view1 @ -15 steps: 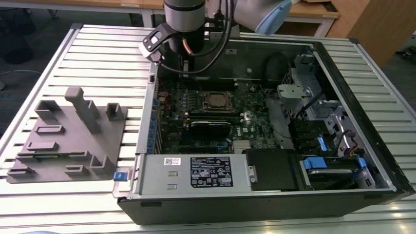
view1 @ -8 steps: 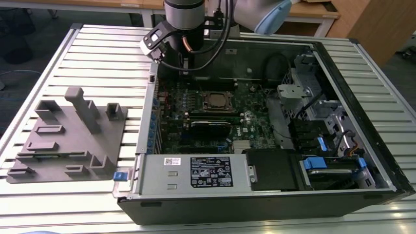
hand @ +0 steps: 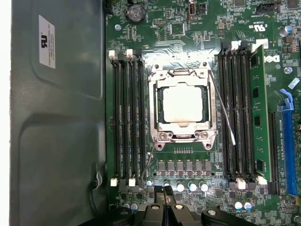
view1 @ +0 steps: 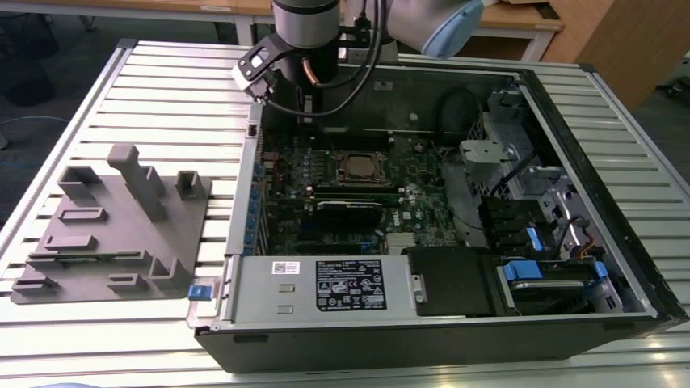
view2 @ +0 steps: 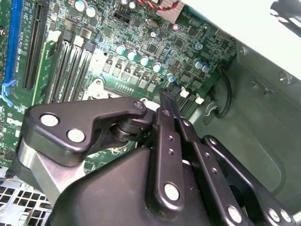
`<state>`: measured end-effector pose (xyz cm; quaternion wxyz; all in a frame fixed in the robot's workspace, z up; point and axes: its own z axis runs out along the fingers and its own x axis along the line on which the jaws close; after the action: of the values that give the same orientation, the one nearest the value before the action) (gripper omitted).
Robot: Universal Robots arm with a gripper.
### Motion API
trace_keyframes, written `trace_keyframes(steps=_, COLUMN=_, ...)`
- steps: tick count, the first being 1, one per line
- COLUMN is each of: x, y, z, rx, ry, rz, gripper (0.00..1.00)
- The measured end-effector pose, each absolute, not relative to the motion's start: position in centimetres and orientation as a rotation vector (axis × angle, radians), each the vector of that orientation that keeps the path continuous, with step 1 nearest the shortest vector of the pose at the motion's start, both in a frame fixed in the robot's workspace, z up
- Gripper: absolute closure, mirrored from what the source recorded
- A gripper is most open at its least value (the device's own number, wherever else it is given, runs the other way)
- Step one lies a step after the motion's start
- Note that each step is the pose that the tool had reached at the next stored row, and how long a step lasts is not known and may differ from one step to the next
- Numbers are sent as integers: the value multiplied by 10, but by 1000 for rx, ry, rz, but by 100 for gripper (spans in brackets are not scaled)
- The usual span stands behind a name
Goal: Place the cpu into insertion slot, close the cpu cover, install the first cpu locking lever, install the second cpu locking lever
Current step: 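Install the first cpu locking lever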
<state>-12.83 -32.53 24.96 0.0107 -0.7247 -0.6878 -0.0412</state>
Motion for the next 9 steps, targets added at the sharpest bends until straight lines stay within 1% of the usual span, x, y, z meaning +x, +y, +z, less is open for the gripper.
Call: trace_keyframes(steps=9, x=-128, y=-321, z=249, rx=-2261, ry=-2146, rz=-129, gripper=89)
